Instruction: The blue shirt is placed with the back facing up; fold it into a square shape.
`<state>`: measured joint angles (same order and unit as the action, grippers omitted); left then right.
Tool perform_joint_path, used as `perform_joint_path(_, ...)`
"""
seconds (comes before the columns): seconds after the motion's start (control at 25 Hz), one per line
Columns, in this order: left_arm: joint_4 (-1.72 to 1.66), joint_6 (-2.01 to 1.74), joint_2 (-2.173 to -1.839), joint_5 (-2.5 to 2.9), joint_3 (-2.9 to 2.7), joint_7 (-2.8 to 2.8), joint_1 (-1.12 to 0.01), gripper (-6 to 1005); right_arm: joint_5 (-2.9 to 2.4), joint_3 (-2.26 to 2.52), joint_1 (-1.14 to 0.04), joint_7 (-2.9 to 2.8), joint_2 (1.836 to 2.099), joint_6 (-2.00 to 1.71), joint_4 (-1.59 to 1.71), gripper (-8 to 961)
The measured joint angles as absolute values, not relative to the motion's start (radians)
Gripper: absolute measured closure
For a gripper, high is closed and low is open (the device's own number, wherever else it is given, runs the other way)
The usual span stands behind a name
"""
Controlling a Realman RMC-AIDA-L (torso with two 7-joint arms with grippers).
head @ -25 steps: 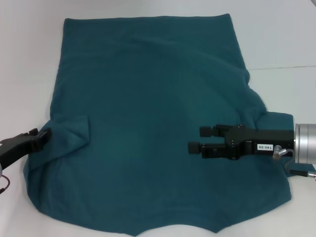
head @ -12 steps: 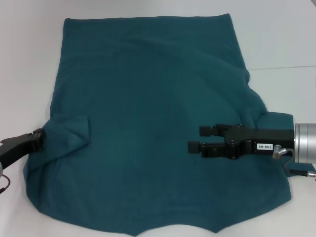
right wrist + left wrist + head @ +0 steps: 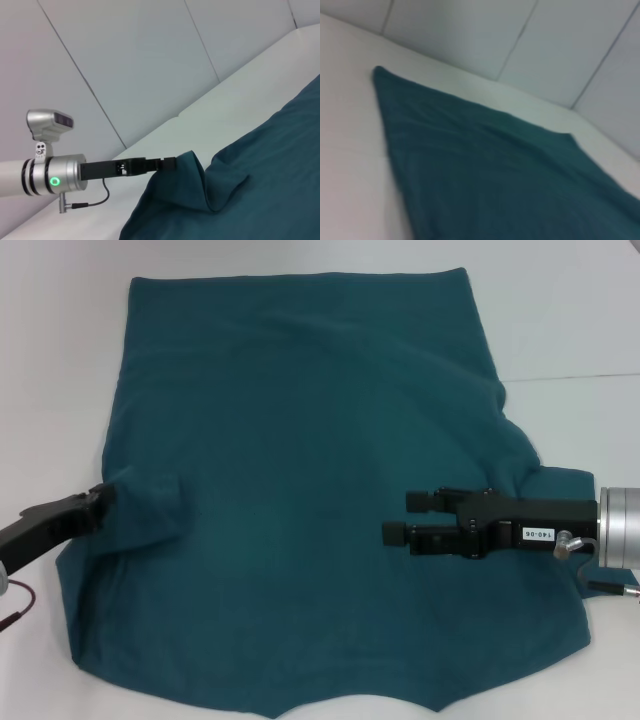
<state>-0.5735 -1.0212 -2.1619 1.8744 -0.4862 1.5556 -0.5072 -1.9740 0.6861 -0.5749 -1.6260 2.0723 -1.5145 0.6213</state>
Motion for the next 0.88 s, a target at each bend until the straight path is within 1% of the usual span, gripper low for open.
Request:
perform_joint_path(0.52,-0.554,-1.175,-2.164,1.867,-0.486,1.617,-0.503,999,-1.974,0.687,-0.575,-1.625,2.072,-1.514,0.621,50)
perform_joint_path(0.88,-0.475,-1.189,-2.165,1.868,-0.486,1.608,-0.516,998,-1.974,0.694,-0.572,-1.621,2.072,-1.516,0.621,50)
